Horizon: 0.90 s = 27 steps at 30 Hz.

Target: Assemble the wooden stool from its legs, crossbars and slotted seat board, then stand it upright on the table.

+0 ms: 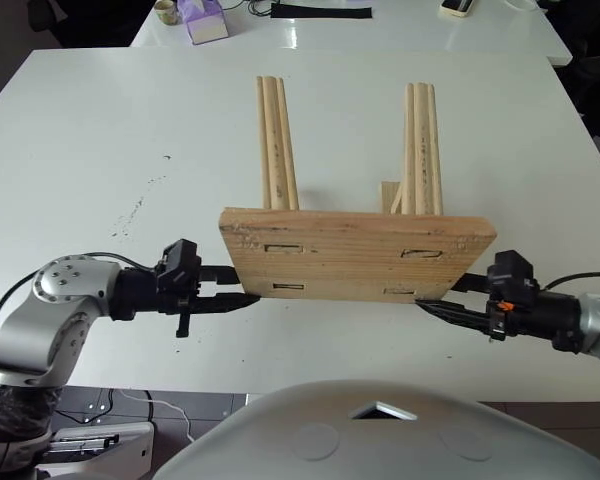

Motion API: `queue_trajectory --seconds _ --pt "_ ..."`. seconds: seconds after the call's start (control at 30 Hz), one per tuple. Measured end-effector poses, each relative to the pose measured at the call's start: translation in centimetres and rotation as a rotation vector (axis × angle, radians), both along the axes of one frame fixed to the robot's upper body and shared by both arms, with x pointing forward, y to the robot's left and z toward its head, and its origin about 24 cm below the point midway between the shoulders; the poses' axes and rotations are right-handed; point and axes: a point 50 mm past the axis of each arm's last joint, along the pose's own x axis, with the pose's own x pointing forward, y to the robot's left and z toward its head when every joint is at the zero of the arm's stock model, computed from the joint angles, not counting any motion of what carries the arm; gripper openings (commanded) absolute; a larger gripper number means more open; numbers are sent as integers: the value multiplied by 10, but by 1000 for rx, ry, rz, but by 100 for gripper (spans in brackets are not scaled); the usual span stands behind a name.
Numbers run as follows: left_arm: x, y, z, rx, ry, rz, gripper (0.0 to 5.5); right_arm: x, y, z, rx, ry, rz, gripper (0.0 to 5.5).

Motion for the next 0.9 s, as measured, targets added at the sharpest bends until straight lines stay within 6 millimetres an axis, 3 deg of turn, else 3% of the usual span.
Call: queue_trajectory --seconds 0.23,0.53,0.7,0.8,0.9 --pt "-11 7 39 -90 129 6 139 1 -1 46 135 17 50 202" --pt "-29 9 68 -169 389 -12 139 1 1 85 318 136 37 202" --pt "-16 0 90 -145 453 -42 139 16 -2 100 429 180 -9 202" --pt "-4 -6 109 -99 450 -49 139 22 -5 100 475 181 -29 202" --pt "2 -8 114 -96 523 -41 139 20 -7 95 501 215 -50 202"
